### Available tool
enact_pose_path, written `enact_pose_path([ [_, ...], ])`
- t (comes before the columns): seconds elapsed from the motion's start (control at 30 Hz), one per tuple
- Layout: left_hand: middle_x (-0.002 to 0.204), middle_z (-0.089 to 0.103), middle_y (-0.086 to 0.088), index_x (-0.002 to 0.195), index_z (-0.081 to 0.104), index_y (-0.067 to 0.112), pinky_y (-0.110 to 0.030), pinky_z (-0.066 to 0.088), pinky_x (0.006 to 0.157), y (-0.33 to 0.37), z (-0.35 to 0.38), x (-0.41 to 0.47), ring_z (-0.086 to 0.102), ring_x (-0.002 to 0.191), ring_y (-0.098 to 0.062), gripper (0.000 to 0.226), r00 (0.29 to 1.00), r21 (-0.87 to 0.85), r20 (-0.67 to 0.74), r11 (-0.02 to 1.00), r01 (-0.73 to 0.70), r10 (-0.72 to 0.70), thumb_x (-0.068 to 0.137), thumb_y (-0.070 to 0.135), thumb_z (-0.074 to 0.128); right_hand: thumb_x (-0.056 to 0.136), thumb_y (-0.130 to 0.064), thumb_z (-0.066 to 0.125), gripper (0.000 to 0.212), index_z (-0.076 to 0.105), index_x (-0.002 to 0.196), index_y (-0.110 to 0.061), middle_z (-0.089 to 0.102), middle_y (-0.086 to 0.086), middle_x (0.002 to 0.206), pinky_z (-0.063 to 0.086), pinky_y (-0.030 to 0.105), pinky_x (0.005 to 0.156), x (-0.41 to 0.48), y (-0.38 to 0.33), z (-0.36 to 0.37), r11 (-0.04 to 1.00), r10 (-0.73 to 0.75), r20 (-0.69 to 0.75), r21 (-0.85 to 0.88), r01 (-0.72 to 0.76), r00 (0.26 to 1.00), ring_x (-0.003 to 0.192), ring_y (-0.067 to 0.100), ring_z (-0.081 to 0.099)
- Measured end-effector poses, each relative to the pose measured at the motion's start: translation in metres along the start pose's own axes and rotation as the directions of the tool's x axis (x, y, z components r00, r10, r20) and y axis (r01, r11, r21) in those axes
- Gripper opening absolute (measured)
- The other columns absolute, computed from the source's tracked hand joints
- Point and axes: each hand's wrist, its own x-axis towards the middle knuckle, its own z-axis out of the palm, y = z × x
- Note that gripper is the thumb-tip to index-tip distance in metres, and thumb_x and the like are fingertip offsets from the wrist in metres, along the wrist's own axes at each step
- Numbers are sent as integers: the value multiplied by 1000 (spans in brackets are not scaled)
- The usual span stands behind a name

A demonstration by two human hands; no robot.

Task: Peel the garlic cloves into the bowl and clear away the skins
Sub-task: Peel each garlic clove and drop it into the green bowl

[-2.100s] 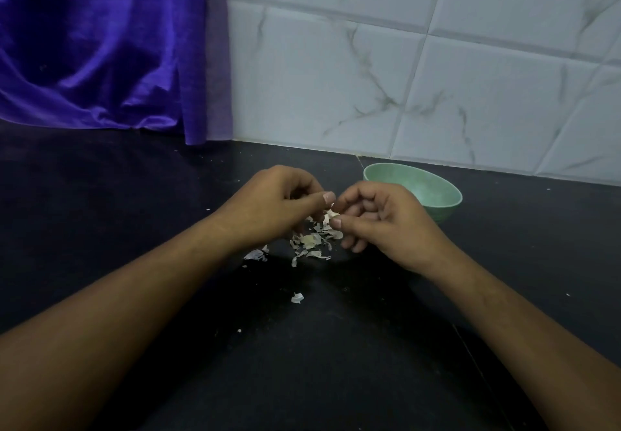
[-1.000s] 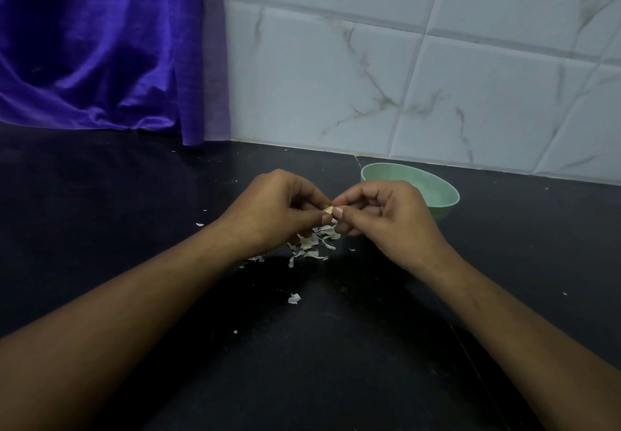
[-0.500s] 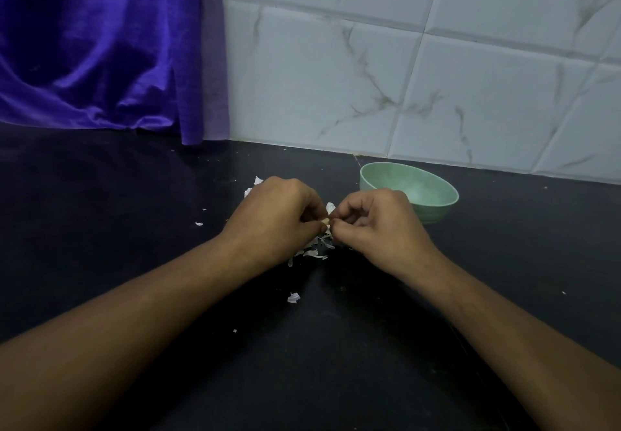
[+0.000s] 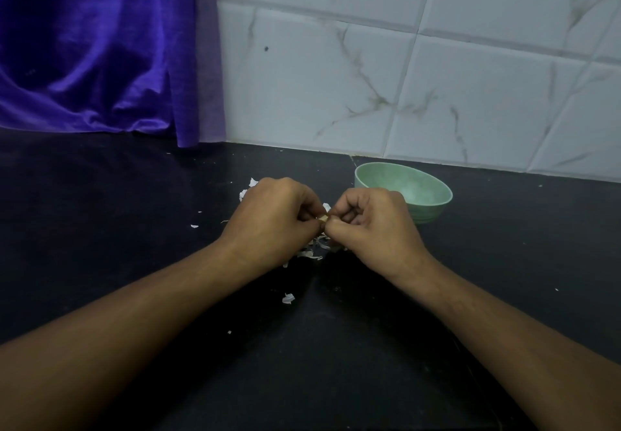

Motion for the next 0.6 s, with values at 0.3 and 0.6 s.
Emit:
enact_pose_path([
  [0.3, 70, 76, 13, 89, 83, 27, -27, 60, 71, -7, -3, 6, 71, 67, 3, 10, 997, -234, -36, 971, 54, -64, 83, 20, 85, 91, 4, 67, 9, 70, 84, 0, 75, 16, 73, 62, 38, 64, 7, 0, 2, 907, 153, 26, 394, -150, 988, 66, 30, 76],
  [0.6, 78, 79, 2, 96, 80, 22, -48, 64, 80, -12, -4, 9, 77, 77, -19, 11, 997, -483, 20, 873, 73, -72, 87, 17, 85, 98, 4, 59, 14, 68, 89, -1, 74, 8, 74, 63, 32, 62, 9, -5, -4, 848, 150, 72, 503, -166, 986, 67, 26, 74],
])
